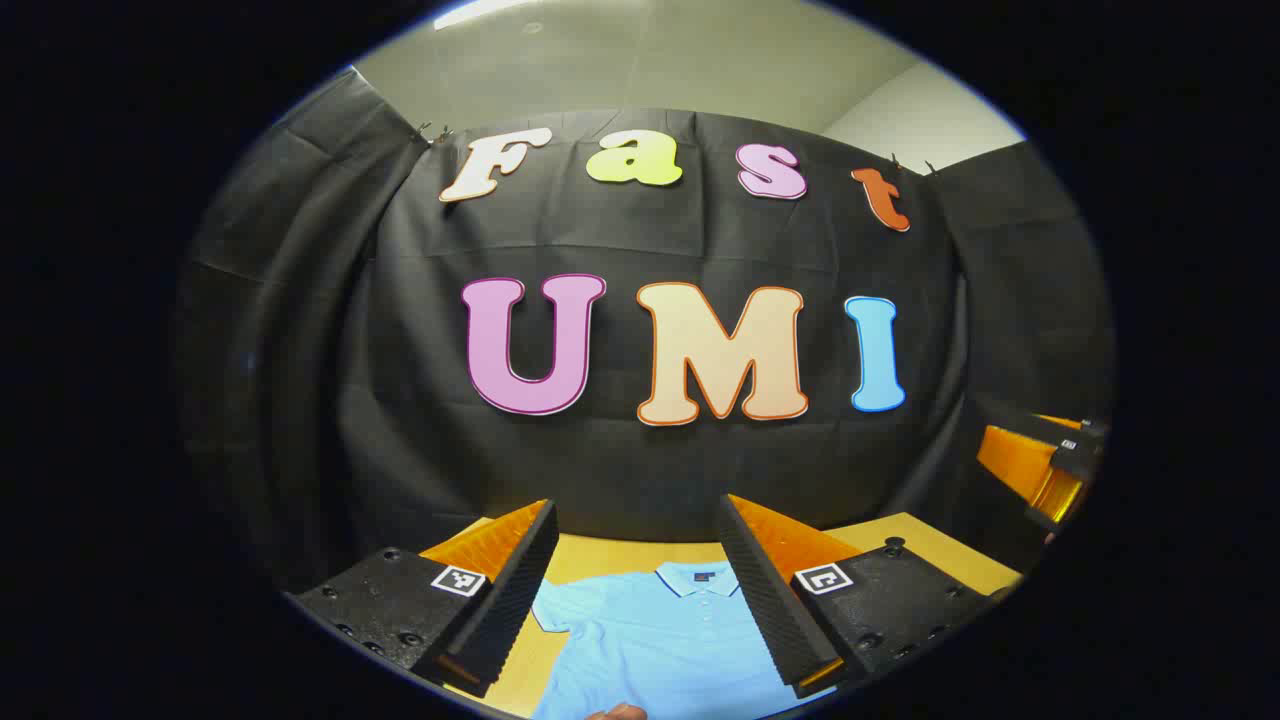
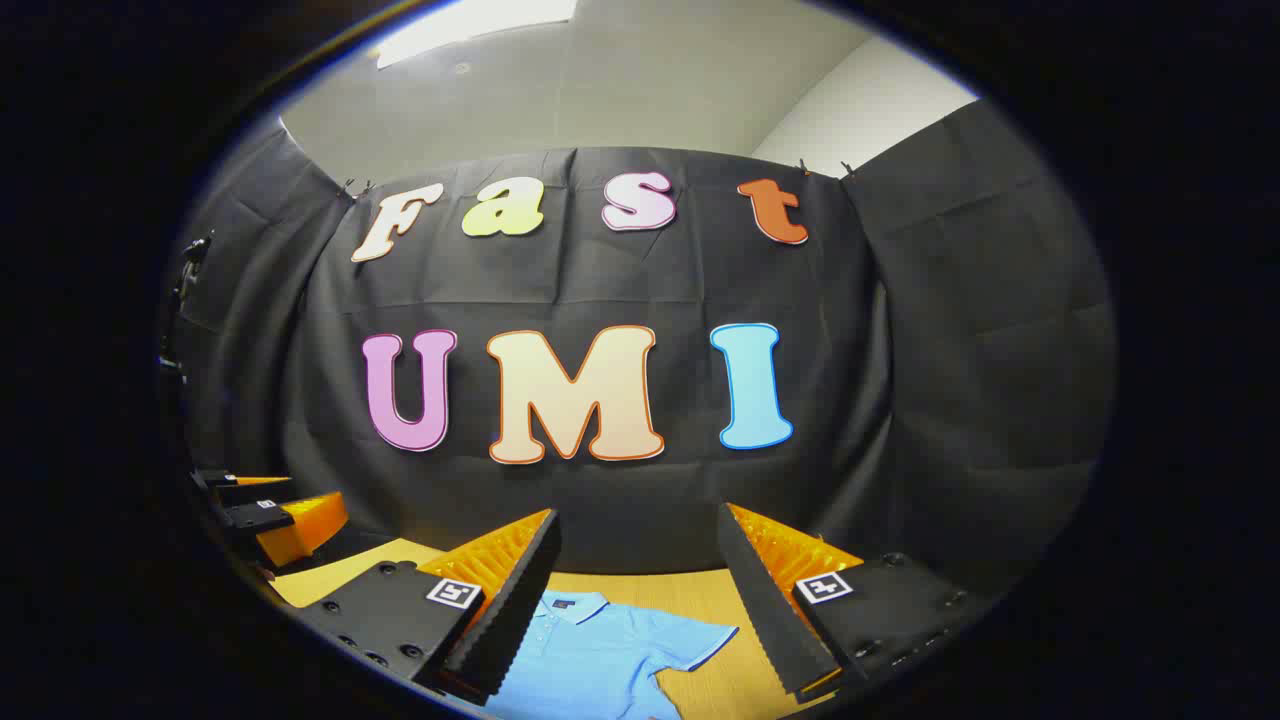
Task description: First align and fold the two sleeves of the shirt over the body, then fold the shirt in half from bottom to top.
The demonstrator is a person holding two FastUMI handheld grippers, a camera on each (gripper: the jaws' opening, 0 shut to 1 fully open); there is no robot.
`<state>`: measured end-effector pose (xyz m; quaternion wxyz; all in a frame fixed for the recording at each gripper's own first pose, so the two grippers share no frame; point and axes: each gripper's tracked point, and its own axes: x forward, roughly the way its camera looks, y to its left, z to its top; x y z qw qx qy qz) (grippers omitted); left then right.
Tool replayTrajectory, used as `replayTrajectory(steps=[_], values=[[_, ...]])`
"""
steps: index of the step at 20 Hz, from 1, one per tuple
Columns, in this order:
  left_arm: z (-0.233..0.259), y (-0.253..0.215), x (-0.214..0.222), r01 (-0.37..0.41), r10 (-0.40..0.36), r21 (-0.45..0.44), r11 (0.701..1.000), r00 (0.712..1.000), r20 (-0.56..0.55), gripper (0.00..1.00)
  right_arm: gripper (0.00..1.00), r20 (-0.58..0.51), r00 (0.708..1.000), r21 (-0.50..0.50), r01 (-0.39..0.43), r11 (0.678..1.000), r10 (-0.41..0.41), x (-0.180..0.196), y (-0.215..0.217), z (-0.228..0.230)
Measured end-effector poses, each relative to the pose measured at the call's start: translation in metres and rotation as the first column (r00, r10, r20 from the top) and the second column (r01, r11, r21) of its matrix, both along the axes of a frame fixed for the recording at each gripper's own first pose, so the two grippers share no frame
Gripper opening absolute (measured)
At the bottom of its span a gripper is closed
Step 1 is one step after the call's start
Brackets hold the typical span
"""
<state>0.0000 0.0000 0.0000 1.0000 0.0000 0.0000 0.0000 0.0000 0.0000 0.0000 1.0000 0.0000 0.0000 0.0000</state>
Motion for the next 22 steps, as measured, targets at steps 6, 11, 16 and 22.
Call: replayTrajectory(steps=[6,11,16,22], values=[[0.007,-0.006,0.004,0.009,-0.009,0.021,1.0,1.0,0.02,0.96,0.98,0.001,1.0,-0.008,0.002,1.0,-0.002,0.003,-0.006,0.001],[0.006,-0.003,0.003,0.002,-0.003,0.036,0.999,1.0,0.023,0.96,0.98,-0.013,1.0,-0.01,-0.002,1.0,0.001,0.006,-0.004,-0.005],[0.006,0.001,0.005,0.002,-0.003,0.046,0.999,1.0,0.026,0.96,0.98,-0.022,1.0,-0.015,0.001,1.0,-0.001,0.01,-0.001,-0.01],[0.008,0.01,0.011,0.003,-0.005,0.06,0.998,0.999,0.038,0.95,0.98,-0.088,0.996,-0.04,0.031,0.999,-0.034,0.037,-0.008,-0.04]])
